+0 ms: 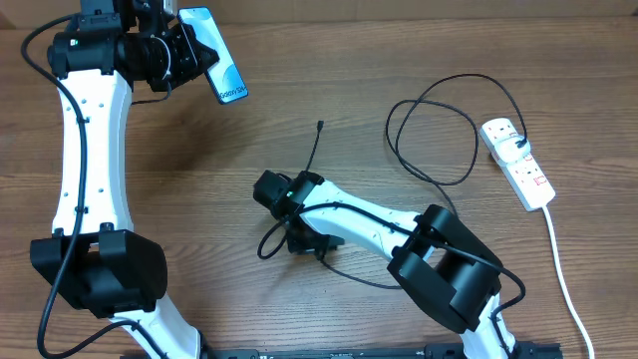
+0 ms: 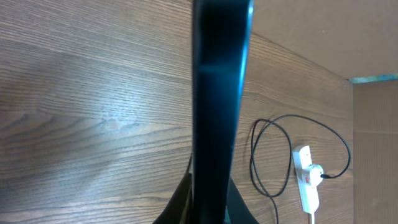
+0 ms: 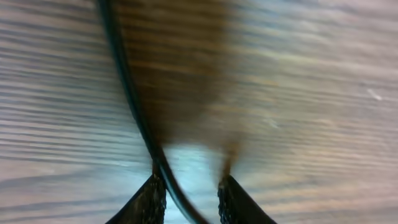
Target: Plug charger to phone and switch on socket
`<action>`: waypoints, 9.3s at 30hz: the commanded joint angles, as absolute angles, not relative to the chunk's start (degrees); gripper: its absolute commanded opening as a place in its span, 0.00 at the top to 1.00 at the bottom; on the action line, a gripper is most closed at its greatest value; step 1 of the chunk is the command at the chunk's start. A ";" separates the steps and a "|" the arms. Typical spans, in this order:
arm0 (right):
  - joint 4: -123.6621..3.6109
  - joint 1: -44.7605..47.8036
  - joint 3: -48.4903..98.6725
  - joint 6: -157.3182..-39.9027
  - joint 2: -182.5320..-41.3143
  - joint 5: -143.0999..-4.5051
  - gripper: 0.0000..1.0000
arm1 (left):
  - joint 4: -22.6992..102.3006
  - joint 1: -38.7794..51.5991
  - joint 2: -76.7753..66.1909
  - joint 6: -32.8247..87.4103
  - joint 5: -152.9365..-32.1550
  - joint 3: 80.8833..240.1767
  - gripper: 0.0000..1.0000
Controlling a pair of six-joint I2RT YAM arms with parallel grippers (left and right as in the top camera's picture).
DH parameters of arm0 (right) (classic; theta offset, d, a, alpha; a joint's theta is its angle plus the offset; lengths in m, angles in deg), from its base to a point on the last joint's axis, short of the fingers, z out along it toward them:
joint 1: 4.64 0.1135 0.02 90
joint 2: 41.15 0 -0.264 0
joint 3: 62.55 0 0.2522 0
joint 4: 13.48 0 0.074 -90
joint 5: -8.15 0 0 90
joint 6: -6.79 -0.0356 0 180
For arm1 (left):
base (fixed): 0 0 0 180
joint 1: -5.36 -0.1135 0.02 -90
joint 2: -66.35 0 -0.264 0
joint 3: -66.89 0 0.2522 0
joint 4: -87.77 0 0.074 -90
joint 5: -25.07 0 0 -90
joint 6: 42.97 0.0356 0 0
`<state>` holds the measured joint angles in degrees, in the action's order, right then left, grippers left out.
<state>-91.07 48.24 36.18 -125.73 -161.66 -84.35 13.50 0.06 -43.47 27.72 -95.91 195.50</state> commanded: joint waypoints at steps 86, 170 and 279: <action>-109.87 41.25 40.47 -127.68 -159.67 -86.82 0.95 | 13.19 0.02 -43.03 28.81 -96.46 196.38 0.96; -86.55 23.41 40.51 -116.16 -165.72 -83.47 0.88 | 13.82 0.13 -43.03 28.83 -99.08 196.38 0.96; -93.15 34.67 57.06 -104.05 -133.00 -81.81 0.96 | 24.77 11.12 -43.03 41.01 -147.54 196.35 0.96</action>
